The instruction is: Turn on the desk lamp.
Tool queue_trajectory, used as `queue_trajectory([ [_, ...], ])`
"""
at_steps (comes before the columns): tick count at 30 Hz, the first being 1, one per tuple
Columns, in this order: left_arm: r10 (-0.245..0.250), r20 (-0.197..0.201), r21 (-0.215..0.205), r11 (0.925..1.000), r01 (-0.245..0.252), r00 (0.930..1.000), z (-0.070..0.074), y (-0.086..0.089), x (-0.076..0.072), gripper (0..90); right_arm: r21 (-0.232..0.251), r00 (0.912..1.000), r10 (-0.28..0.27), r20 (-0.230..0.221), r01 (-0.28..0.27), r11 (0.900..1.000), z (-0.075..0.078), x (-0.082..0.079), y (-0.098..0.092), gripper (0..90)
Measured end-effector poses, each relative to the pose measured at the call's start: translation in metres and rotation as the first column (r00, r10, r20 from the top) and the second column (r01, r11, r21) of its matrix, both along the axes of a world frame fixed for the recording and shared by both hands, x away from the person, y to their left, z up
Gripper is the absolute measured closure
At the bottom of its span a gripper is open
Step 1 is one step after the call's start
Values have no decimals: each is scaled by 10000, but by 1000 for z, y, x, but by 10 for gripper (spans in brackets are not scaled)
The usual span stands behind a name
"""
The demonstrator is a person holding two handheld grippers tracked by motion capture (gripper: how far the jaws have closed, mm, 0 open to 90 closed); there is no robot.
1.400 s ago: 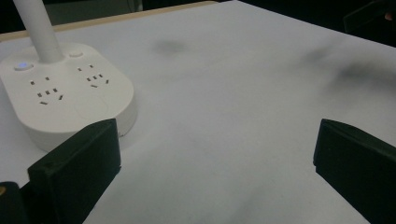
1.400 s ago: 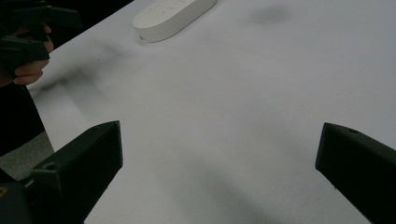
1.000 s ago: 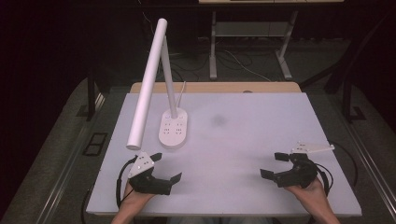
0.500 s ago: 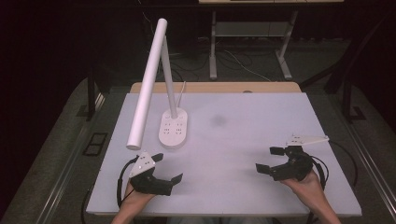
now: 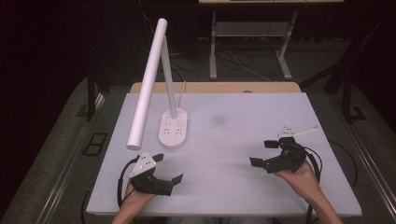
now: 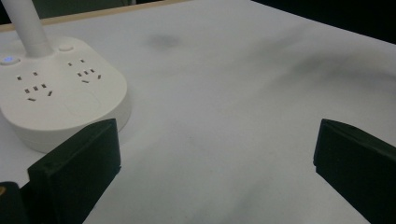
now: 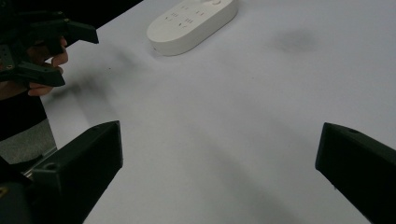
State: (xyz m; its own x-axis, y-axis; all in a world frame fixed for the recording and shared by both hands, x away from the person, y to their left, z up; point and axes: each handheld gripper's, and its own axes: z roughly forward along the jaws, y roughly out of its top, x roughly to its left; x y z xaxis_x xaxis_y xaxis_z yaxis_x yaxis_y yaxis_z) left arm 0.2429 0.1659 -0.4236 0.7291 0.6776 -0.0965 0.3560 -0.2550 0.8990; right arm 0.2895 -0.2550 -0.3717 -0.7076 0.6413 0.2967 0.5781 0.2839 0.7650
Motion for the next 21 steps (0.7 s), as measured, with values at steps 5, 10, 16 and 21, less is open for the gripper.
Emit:
queue_trajectory([
  [5, -40, -1, -4, 10000, 40, 10000, 0, 0, 0, 0, -88, 9999, 119, -83, -120, 9999, 2, 5, 4, 2],
  [10, -15, 8, -28, 10000, 15, 10000, 0, 0, 0, 0, -160, 9998, 162, -84, -163, 9997, 5, 11, 9, 2],
  [16, -28, 5, -36, 10000, 28, 10000, -1, -2, 0, 0, -223, 9996, 253, -116, -255, 9994, 8, 19, 15, 2],
  [21, -29, 8, -59, 10000, 29, 10000, 0, -2, 0, 0, -281, 9990, 433, -100, -436, 9987, 12, 30, 25, 2],
])
